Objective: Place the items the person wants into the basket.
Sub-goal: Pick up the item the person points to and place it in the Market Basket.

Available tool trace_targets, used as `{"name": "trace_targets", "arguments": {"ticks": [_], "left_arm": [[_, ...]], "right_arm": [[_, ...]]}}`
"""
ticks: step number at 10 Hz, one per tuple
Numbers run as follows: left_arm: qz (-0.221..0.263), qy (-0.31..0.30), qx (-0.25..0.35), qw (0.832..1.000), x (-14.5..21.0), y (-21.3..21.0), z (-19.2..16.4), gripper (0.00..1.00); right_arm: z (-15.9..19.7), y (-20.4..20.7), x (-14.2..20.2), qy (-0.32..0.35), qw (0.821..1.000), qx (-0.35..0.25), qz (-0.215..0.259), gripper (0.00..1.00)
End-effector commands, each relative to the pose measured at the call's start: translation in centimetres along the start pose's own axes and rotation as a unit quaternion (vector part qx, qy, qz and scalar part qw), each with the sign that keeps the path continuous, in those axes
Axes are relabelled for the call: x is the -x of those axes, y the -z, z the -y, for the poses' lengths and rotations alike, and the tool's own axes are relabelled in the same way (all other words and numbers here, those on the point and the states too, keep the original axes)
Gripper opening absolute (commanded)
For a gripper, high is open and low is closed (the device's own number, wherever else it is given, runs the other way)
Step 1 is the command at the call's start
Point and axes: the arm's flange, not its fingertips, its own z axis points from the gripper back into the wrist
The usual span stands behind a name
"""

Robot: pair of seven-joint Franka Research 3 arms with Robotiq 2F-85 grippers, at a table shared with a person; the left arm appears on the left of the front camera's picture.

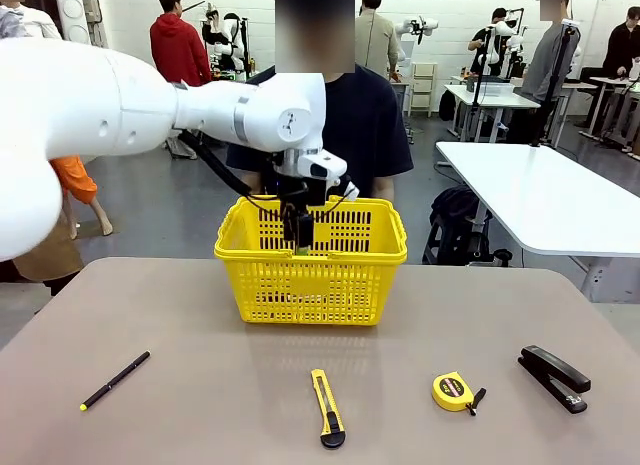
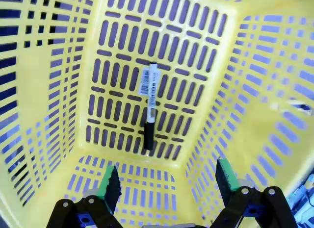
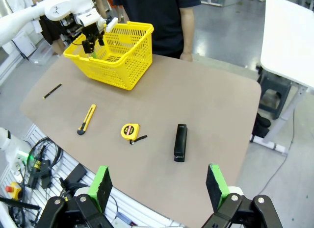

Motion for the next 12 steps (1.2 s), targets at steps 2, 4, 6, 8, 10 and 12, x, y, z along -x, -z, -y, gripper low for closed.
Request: {"name": "trace_targets", "arguments": {"ticks": [2, 4, 6, 8, 10, 12], "left_arm": [[0.023, 0.004, -0.005, 1.0, 5.6, -8.2, 9.9, 1.0], [-0.001, -0.001, 0.011, 1.0, 9.6, -10.3, 14.9, 1.0], [0.022, 0.02, 0.006, 1.0, 14.9, -11.2, 18.7, 1.0], [0.045, 0.005, -0.02, 0.999, 19.8, -11.6, 20.7, 1.0], [0.055, -0.01, -0.027, 0.998, 21.5, -11.5, 20.9, 1.0], [0.075, -0.026, -0.023, 0.997, 22.5, -12.1, 20.5, 1.0]], "right_arm": [[0.1, 0.2, 0.0, -0.003, 1.0, -0.003, -0.001, 1.0], [0.1, 0.2, 0.0, -0.003, 1.0, -0.003, -0.001, 1.0], [0.1, 0.2, 0.0, -0.003, 1.0, -0.003, -0.001, 1.0], [0.1, 0.2, 0.0, -0.003, 1.0, -0.003, -0.001, 1.0], [0.1, 0.2, 0.0, -0.003, 1.0, -0.003, -0.001, 1.0], [0.1, 0.2, 0.0, -0.003, 1.0, -0.003, -0.001, 1.0]]}}
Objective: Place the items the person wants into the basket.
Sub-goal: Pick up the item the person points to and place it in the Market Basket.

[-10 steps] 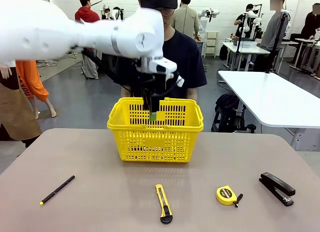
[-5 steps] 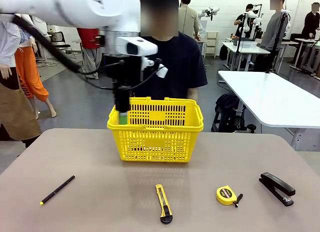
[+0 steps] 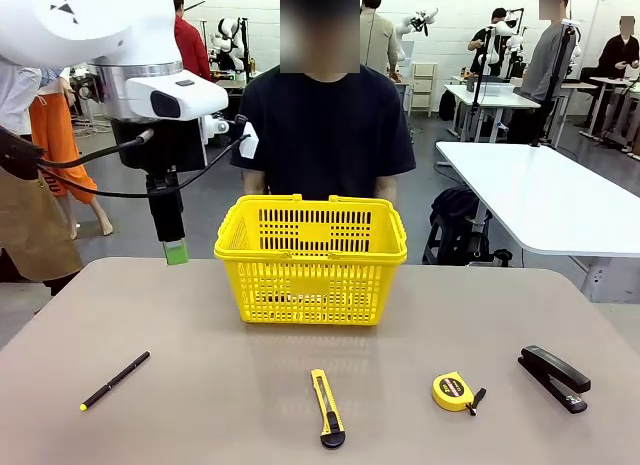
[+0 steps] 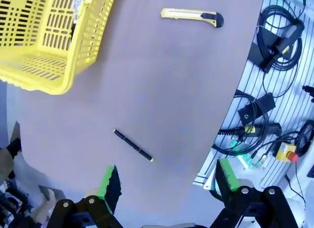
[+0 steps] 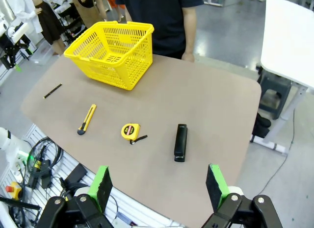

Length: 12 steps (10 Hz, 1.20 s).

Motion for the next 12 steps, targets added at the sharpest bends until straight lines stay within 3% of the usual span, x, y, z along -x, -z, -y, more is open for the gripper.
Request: {"name": "trace_targets", "arguments": {"ticks": [1, 2, 3, 12], "left_arm": [[0.029, -0.009, 0.01, 0.999, 0.1, 0.3, -0.4, 1.0], [0.025, -0.019, 0.02, 0.999, -0.1, 0.4, -1.8, 1.0], [0.006, -0.004, 0.0, 1.0, 0.2, 0.0, -0.4, 1.0], [0.006, -0.004, 0.0, 1.0, 0.2, 0.0, -0.4, 1.0]], "right_arm": [[0.1, 0.2, 0.0, -0.002, 1.0, -0.002, -0.001, 1.0], [0.1, 0.2, 0.0, -0.002, 1.0, -0.002, -0.001, 1.0], [0.1, 0.2, 0.0, -0.002, 1.0, -0.002, -0.001, 1.0], [0.1, 0.2, 0.0, -0.002, 1.0, -0.002, -0.001, 1.0]]}}
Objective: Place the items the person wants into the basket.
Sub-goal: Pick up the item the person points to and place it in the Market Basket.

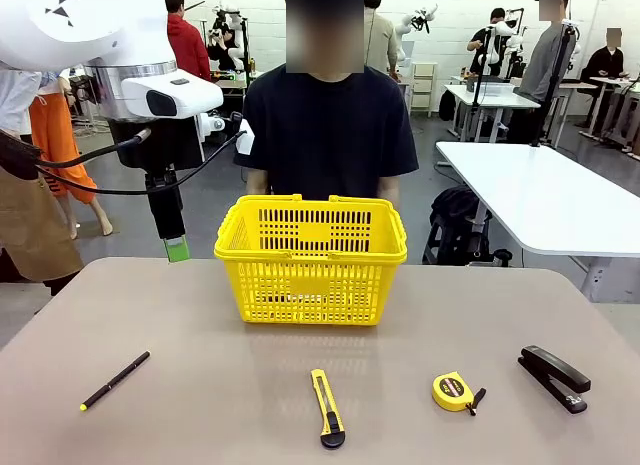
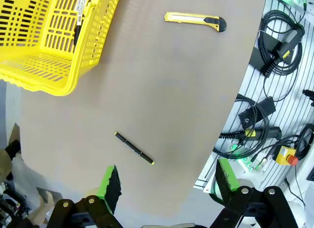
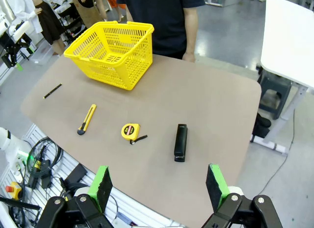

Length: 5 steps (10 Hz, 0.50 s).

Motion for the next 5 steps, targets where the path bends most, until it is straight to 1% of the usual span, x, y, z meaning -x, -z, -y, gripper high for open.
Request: {"name": "trace_targets", "arguments": {"ticks": [1, 5], "left_arm": [[-0.002, -0.001, -0.003, 1.0, 0.15, -0.16, 0.22, 1.0], [-0.002, -0.001, -0.003, 1.0, 0.15, -0.16, 0.22, 1.0]], "right_arm": [[0.07, 0.17, -0.04, -0.002, 1.0, -0.002, -0.001, 1.0], [0.07, 0.17, -0.04, -0.002, 1.0, -0.002, -0.001, 1.0]]}}
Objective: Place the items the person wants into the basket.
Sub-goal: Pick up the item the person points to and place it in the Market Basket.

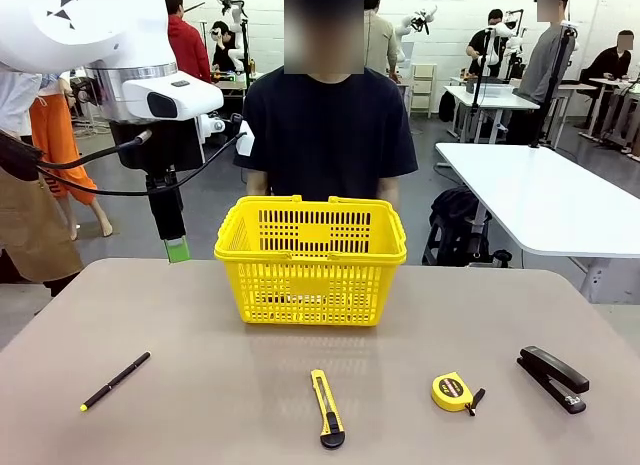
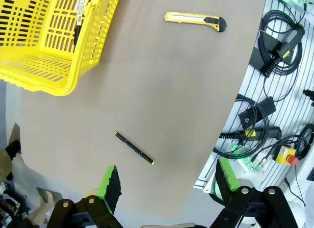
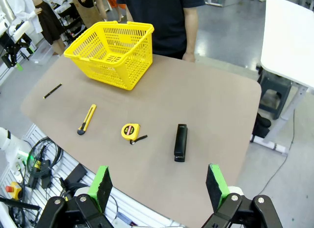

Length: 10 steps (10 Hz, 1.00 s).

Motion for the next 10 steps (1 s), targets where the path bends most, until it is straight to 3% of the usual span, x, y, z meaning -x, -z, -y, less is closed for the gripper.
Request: {"name": "trace_targets", "arguments": {"ticks": [1, 3, 5, 7, 9, 10], "left_arm": [[0.0, 0.0, 0.0, 1.0, 0.0, 0.0, 0.0, 1.0], [0.13, 0.093, -0.048, 0.986, 7.6, -2.6, 1.2, 1.0], [0.223, 0.087, -0.085, 0.967, 15.1, -3.5, 0.3, 1.0], [0.294, 0.039, -0.057, 0.953, 21.8, -3.9, -1.8, 1.0], [0.39, 0.037, 0.015, 0.92, 29.8, -4.8, -4.4, 1.0], [0.406, 0.027, 0.036, 0.913, 32.8, -4.7, -5.5, 1.0]], "right_arm": [[0.1, 0.2, 0.0, -0.002, 1.0, -0.002, -0.001, 1.0], [0.1, 0.2, 0.0, -0.002, 1.0, -0.002, -0.001, 1.0], [0.1, 0.2, 0.0, -0.002, 1.0, -0.002, -0.001, 1.0], [0.1, 0.2, 0.0, -0.002, 1.0, -0.002, -0.001, 1.0], [0.1, 0.2, 0.0, -0.002, 1.0, -0.002, -0.001, 1.0], [0.1, 0.2, 0.0, -0.002, 1.0, -0.002, -0.001, 1.0]]}}
